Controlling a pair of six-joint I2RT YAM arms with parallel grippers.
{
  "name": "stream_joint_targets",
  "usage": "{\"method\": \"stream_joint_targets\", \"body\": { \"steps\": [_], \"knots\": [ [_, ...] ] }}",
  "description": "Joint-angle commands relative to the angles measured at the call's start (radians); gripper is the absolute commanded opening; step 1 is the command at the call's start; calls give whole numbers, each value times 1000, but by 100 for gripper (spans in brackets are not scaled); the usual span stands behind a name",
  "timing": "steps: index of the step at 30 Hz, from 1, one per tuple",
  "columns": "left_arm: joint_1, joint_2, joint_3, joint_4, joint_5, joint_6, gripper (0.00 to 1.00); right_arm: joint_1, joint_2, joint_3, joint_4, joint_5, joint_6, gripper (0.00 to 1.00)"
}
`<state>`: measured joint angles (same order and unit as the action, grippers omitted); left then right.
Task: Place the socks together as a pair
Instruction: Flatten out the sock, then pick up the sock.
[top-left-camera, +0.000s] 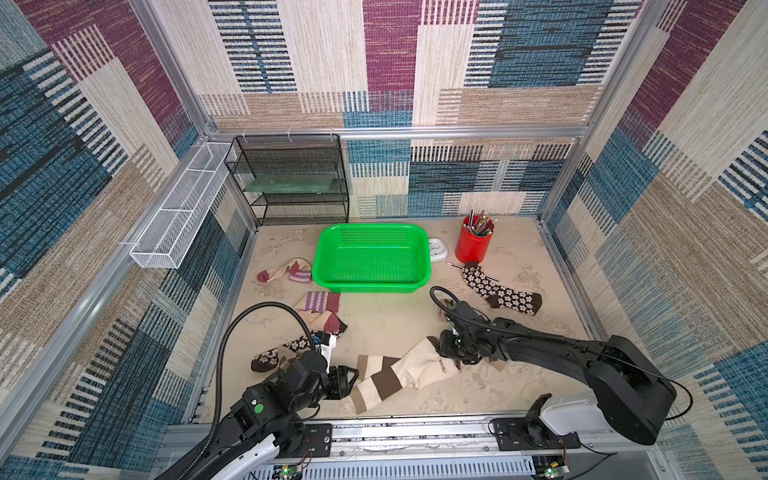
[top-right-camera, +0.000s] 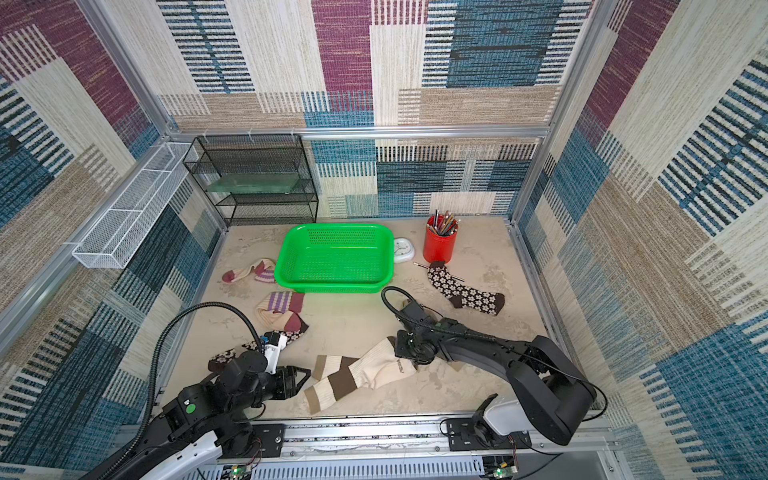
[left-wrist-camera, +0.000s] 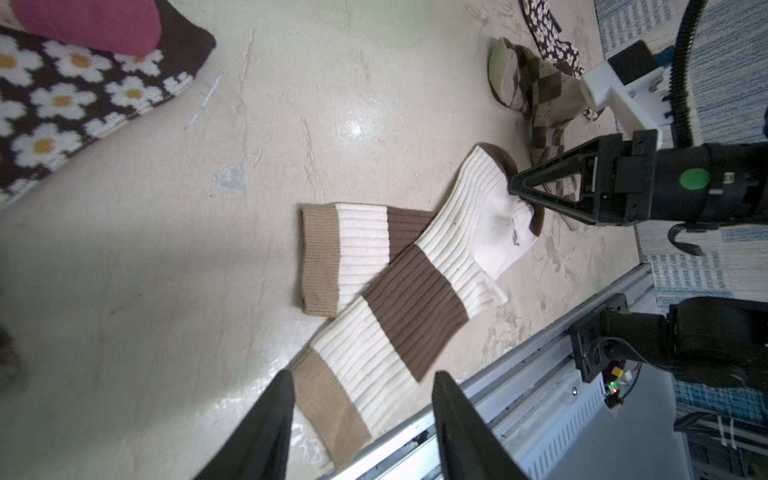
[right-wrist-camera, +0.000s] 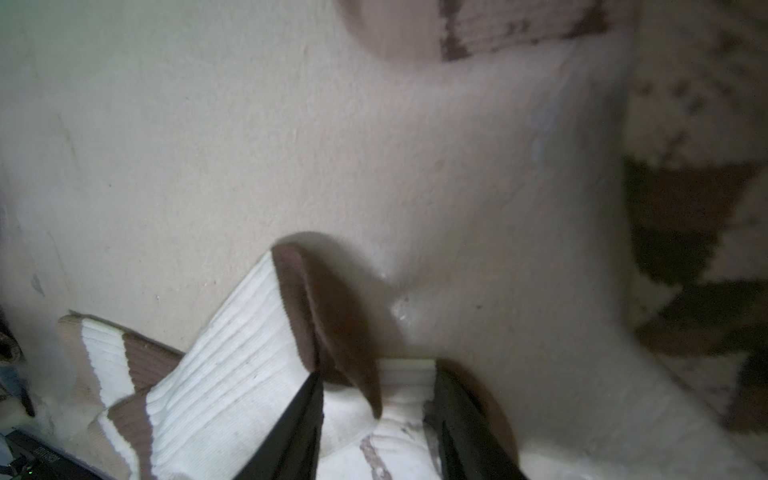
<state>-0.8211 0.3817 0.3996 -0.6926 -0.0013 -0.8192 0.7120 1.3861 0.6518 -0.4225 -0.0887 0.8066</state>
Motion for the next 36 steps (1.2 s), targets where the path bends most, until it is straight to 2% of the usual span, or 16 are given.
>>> {"method": "stream_joint_targets", "body": {
  "steps": [1, 8, 11, 14, 19, 29, 36],
  "knots": [
    [-1, 38, 44, -24, -42, -4, 54, 1, -10, 14, -18, 29, 0, 49],
    [0, 240, 71, -100, 84, -123, 58, 12, -44, 76, -61, 44, -44, 63],
    [2, 356, 103, -148, 135, -141, 59, 9, -26, 90, -41, 2, -88, 64],
    [1, 469, 103, -116, 226, -155, 57, 9, 26, 112, -38, -21, -125, 62],
    [1, 549, 93, -58, 232, -174, 55, -2, 78, 129, -46, -14, -148, 56],
    [1, 637, 64, 29, 238, -196, 47, -33, 109, 134, -30, -37, -196, 53],
    [2, 734, 77, 10, 172, -187, 36, -39, 116, 122, -8, -59, -214, 49]
  ]
}}
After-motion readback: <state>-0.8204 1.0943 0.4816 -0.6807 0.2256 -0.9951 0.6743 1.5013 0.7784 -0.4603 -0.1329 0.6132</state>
